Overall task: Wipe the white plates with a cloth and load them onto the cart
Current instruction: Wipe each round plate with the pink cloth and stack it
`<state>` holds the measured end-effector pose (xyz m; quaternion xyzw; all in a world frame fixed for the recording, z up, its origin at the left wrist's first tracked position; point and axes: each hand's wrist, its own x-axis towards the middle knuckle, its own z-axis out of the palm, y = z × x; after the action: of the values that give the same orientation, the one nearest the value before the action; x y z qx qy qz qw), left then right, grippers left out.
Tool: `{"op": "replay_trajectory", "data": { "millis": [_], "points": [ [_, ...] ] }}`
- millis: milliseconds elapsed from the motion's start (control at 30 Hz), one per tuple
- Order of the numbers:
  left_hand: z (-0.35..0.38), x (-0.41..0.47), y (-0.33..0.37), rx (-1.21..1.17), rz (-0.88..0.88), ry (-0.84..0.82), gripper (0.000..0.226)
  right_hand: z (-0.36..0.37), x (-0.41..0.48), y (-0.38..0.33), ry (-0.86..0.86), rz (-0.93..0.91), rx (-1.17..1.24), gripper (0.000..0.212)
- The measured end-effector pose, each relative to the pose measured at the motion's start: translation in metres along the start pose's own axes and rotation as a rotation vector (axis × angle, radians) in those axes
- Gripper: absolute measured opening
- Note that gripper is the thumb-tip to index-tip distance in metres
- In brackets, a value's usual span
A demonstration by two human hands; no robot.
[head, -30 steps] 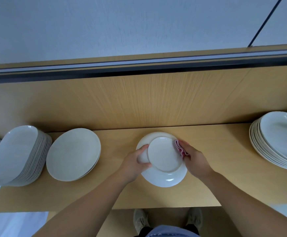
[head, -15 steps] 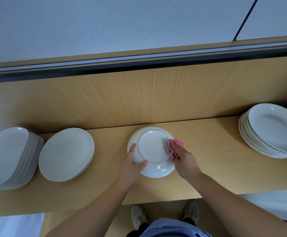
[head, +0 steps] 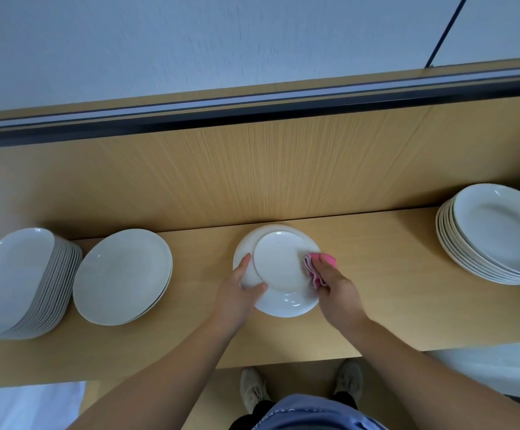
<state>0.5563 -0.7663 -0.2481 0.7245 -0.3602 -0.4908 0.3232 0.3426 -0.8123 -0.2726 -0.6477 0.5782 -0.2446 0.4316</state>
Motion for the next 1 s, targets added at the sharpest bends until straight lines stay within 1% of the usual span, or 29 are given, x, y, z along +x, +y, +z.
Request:
{"op": "replay_trajectory", "data": {
  "millis": [67,133,167,200,267,300,333,367,433,467,500,567,633,700,767,800,900,967,1000],
  "points": [
    [-0.001,0.000,0.002,0.017,0.010,-0.004,0.071,0.008,-0.019,0.008,-0.030,-0.027,-0.061,0.056],
    [-0.002,0.001,0.004,0.048,0.030,-0.013,0.071,0.006,-0.031,0.014,-0.071,-0.107,-0.123,0.060],
    [-0.002,0.001,0.005,0.062,0.035,-0.019,0.071,0.002,-0.033,0.014,-0.059,-0.167,-0.143,0.062],
    [-0.001,0.002,0.006,0.061,0.034,-0.022,0.071,-0.003,-0.030,0.012,-0.009,-0.246,-0.182,0.063],
    [0.002,0.003,0.007,0.051,0.022,-0.016,0.073,-0.013,-0.018,0.001,0.099,-0.415,-0.304,0.057],
    [0.003,0.004,0.008,0.050,0.017,-0.015,0.073,-0.015,-0.010,-0.005,0.109,-0.474,-0.379,0.053],
    [0.004,0.005,0.009,0.047,0.014,-0.014,0.074,-0.016,-0.003,-0.010,0.078,-0.523,-0.467,0.051],
    [0.005,0.007,0.010,0.044,0.012,-0.013,0.074,-0.015,0.004,-0.011,0.006,-0.571,-0.560,0.052],
    [0.005,0.009,0.011,0.048,0.010,-0.013,0.074,-0.010,0.012,-0.006,-0.154,-0.659,-0.709,0.062],
    [0.005,0.010,0.012,0.048,0.004,-0.016,0.074,-0.008,0.015,-0.005,-0.207,-0.675,-0.747,0.068],
    [0.004,0.011,0.013,0.049,0.000,-0.020,0.074,-0.008,0.016,-0.006,-0.223,-0.682,-0.774,0.072],
    [0.002,0.012,0.016,0.071,0.010,-0.032,0.073,-0.007,0.022,-0.013,-0.208,-0.711,-0.809,0.072],
    [0.001,0.013,0.019,0.088,0.014,-0.043,0.072,-0.004,0.034,-0.019,-0.209,-0.767,-0.783,0.071],
    [0.001,0.013,0.020,0.095,0.011,-0.041,0.073,0.003,0.049,-0.024,-0.269,-0.799,-0.748,0.062],
    [0.003,0.013,0.021,0.121,0.010,-0.038,0.073,0.010,0.064,-0.030,-0.340,-0.801,-0.733,0.043],
    [0.004,0.013,0.022,0.142,0.006,-0.041,0.072,0.011,0.071,-0.033,-0.364,-0.791,-0.731,0.041],
    [0.004,0.013,0.022,0.159,0.002,-0.037,0.071,0.008,0.085,-0.041,-0.369,-0.775,-0.743,0.040],
    [0.003,0.014,0.021,0.147,-0.008,-0.030,0.072,0.000,0.093,-0.039,-0.336,-0.787,-0.758,0.054],
    [0.002,0.014,0.021,0.137,-0.015,-0.029,0.072,-0.004,0.095,-0.039,-0.338,-0.766,-0.742,0.058]
  ]
}}
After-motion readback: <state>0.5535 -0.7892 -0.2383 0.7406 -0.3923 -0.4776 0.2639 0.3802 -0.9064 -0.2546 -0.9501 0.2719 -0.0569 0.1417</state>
